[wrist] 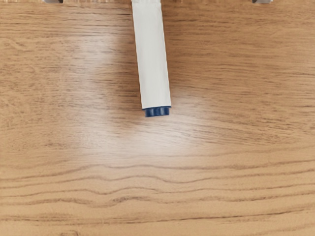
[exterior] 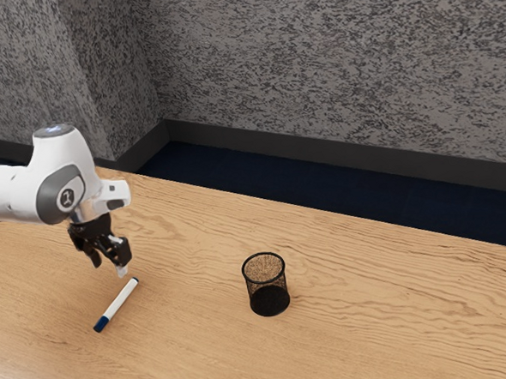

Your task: Put the marker into the pen holder.

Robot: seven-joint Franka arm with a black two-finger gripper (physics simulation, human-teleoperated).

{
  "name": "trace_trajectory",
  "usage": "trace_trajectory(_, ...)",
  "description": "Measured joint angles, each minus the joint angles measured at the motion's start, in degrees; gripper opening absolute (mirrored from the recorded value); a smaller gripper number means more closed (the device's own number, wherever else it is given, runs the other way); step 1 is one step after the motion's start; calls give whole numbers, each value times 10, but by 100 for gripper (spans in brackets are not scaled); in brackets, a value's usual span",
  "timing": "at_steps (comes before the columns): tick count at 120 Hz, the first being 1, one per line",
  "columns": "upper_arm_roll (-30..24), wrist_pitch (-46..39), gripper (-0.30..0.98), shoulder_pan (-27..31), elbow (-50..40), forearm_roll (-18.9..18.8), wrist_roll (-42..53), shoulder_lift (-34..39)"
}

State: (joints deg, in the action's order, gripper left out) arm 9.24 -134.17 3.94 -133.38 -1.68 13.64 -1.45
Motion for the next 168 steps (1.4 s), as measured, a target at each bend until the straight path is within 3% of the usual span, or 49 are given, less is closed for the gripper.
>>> trace_trajectory(15,-2,-48,45,-4,-45,1,-25,7)
trace_trajectory(37,-2,-92,35,-3,-33,0,-53,-36)
trace_trajectory(99,-2,-121,27,-5,6,-1,-98,-113)
trace_trajectory(135,-2,-124,0,-5,7,-2,-109,-115)
trace_trajectory(148,-2,-123,-5,-7,6,-6,-115,-93)
trace_trajectory(168,-3,-100,-9,-58,1,-12,-127,28)
